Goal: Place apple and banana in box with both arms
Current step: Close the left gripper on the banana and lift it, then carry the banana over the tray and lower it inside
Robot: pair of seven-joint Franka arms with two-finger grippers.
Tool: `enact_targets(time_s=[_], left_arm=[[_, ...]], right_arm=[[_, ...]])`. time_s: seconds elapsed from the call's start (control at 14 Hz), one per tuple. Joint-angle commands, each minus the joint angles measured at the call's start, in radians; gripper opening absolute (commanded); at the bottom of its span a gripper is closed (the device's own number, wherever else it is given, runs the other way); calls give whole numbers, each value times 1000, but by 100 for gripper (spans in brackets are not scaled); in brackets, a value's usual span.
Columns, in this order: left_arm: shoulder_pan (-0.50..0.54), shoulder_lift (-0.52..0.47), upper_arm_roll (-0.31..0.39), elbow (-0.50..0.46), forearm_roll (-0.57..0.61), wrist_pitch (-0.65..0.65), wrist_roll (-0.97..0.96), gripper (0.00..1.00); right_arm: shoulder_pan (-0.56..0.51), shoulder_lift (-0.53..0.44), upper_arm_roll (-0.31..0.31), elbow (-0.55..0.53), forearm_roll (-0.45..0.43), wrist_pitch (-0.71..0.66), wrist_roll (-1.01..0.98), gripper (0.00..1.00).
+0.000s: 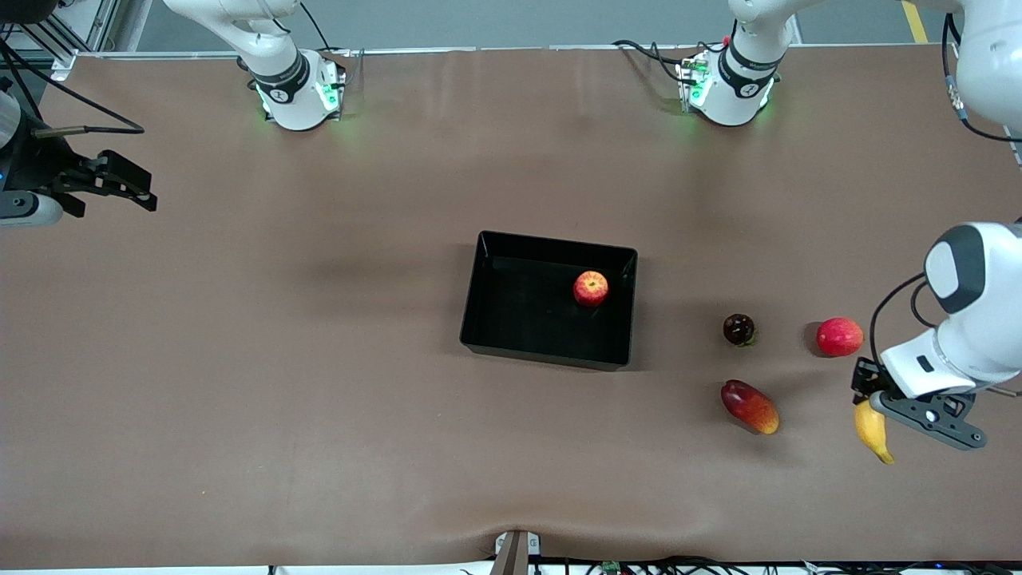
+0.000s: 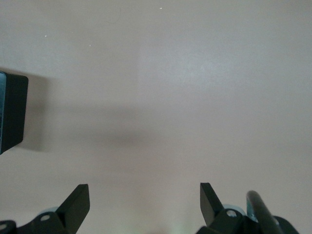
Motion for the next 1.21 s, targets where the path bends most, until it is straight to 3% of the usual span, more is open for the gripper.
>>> enact_targets(time_s=[0.0, 0.36, 0.64, 1.14], left_arm=[[-46, -40, -64, -28, -1, -79, -254, 0], [-256, -42, -93, -40, 7, -118, -684, 0], [-437, -8, -92, -30, 82, -118, -925, 0], [-705, 103, -63, 49, 116, -104, -1077, 0]], right_arm=[[-30, -4, 1, 1, 10, 3, -15, 100], [-40, -2, 1, 6, 14, 7, -15, 100], [-39, -2, 1, 4, 16, 15, -13, 100], [-36, -2, 2, 19, 1, 7, -4, 100]])
